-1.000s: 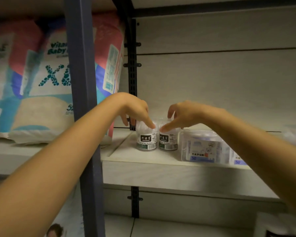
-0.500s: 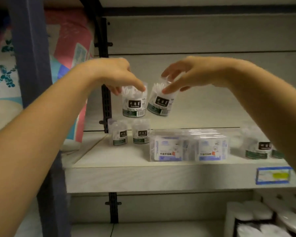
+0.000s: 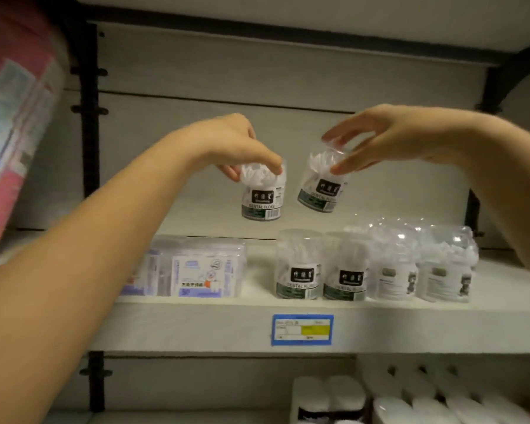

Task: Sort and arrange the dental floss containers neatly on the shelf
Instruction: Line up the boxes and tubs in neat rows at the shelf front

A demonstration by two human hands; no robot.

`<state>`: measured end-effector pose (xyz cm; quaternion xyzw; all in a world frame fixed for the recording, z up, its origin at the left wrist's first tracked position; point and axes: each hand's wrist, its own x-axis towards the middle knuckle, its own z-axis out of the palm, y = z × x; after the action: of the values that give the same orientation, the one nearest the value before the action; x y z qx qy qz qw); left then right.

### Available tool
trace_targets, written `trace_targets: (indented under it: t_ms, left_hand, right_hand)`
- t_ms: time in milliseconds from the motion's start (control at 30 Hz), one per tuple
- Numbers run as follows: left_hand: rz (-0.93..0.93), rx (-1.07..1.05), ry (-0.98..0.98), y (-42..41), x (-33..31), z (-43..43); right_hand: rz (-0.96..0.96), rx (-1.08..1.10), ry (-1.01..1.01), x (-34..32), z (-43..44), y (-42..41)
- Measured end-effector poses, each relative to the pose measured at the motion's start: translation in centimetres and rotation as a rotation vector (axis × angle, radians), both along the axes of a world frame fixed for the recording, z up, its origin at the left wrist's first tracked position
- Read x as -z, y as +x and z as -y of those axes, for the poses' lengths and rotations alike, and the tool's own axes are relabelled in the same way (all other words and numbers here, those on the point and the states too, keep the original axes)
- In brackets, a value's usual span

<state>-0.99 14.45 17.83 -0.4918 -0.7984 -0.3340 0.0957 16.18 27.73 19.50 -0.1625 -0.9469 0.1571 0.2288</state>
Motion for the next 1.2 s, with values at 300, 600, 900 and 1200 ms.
trace_targets:
  t_ms: [300, 600, 900, 1200]
  left_hand:
    - [0.094, -0.051, -0.101, 0.7, 1.0, -4.6]
    - [0.115, -0.03, -0.376, 1.0, 2.6, -6.9]
    - [0.137, -0.002, -0.598, 1.0, 3.3, -8.7]
    - [0.206, 0.024, -0.671, 1.0, 3.3, -8.8]
  right_hand:
    - [0.13, -0.05, -0.014, 1.2, -5.4, -1.1]
    - [0.358, -0.11, -0.036, 2.8, -6.3, -3.4]
    - [0.55, -0.092, -0.094, 2.6, -6.7, -4.3]
    - [0.669, -0.096, -0.138, 2.5, -6.7, -5.0]
